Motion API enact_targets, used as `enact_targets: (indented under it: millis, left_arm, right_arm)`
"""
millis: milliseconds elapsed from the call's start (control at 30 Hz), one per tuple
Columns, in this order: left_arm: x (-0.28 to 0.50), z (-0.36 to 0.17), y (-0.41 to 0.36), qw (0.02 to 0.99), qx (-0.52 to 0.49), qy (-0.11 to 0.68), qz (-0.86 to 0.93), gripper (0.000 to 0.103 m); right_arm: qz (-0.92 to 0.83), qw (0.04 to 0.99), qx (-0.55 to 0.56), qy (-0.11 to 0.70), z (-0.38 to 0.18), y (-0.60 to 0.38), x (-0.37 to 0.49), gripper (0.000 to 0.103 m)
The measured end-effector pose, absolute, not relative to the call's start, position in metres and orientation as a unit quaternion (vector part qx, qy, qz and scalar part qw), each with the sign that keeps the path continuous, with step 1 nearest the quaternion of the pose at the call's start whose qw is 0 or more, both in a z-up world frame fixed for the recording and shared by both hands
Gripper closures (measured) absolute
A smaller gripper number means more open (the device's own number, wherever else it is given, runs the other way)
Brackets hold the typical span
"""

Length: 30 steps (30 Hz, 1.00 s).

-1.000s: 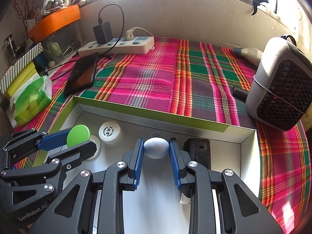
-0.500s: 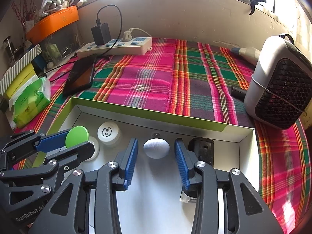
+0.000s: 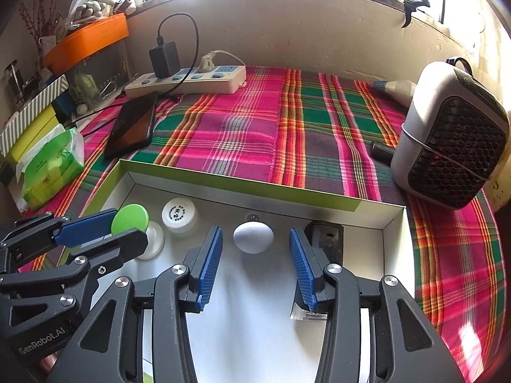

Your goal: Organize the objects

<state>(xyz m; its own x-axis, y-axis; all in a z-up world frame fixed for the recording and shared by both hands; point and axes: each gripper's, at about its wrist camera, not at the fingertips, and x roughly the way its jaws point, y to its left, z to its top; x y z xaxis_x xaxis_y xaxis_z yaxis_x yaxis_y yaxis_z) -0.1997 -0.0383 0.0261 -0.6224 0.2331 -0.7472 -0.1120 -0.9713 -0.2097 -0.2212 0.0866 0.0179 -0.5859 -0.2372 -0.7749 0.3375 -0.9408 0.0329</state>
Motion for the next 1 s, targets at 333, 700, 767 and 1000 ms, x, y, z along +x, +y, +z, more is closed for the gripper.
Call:
enact_targets:
  millis: [333,700,767,1000]
  left_arm:
    - [-0.183,0.033,-0.04,0.095,-0.416,-0.071,0.902,0.071]
    - [-0.159,0.042,-0.048,0.092,-0.403,-0.081,0.907,0.071]
    - [-0.154,0.043,-0.05,0.09,-0.4,-0.083,0.908,0.071]
    - [-0.137,0.043,-0.056,0.082,-0.396,-0.088,0.91,0.071]
  right_arm:
    - [-0.894,0.158,0.416,0.051,0.027,0.09,-0.205,0.057]
    - [-0.9,0.16,0.403,0.048,0.037,0.091,-0.181,0.057]
    - [-0.901,0.16,0.401,0.045,0.038,0.091,-0.176,0.057]
    - [-0.904,0.161,0.395,0.039,0.038,0.092,-0.159,0.057]
